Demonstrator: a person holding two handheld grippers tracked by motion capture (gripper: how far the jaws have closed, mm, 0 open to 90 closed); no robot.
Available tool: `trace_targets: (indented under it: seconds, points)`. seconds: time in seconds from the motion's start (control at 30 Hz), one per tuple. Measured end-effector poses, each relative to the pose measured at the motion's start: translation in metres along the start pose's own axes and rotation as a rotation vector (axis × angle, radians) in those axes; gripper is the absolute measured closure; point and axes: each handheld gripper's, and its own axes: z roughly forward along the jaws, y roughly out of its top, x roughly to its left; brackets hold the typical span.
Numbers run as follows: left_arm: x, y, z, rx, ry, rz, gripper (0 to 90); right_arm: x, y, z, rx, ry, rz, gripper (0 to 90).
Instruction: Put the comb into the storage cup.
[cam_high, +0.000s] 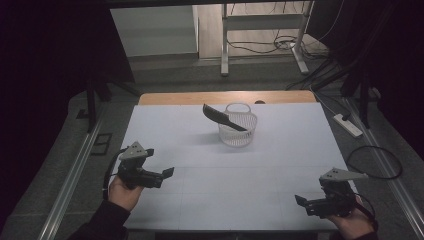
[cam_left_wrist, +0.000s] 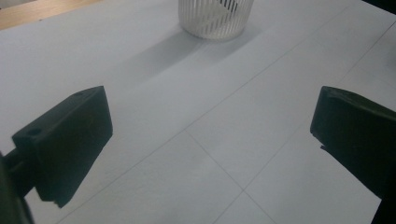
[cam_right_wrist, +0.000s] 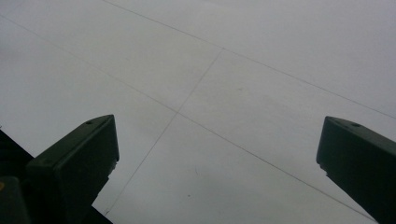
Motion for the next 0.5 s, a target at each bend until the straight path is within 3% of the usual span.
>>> trace_targets:
  seconds: [0.5]
  points:
    - [-0.004,-0.017,-0.020,-0.003,0.030,-0.028,0.0,0.000,0.000,0.000,0.000,-0.002,0.000,0.0]
